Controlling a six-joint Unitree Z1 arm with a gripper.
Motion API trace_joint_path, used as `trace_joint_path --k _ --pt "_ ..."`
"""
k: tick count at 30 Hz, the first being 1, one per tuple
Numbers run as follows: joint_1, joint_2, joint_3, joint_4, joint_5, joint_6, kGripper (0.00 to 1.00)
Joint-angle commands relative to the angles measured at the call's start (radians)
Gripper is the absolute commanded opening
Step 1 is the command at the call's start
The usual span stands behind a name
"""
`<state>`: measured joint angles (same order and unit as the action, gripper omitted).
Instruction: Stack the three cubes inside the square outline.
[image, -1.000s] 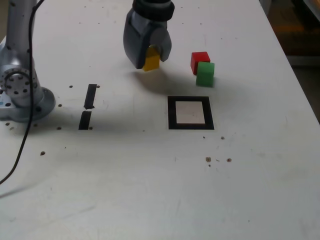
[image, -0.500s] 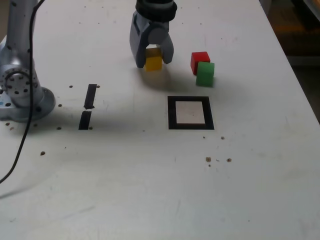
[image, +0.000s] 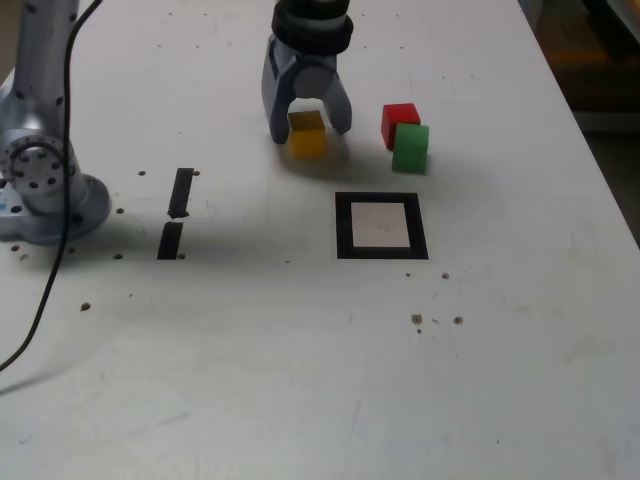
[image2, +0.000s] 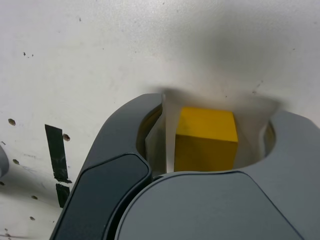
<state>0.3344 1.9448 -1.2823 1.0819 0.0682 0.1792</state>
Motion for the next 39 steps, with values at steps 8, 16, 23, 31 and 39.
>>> trace_joint_path --k 8,16,23,31,39 --pt "-0.019 -0.067 -0.13 0.127 0.002 0.0 1.0" --pt "-0.038 0.023 -0.518 0.336 0.004 0.039 0.99" --pt "-0.036 0.163 -0.703 0.391 -0.014 0.053 0.99" --pt "-0.027 0.302 -0.754 0.379 0.0 0.056 0.97" --pt "-0.027 0.335 -0.7 0.368 0.003 0.058 0.95"
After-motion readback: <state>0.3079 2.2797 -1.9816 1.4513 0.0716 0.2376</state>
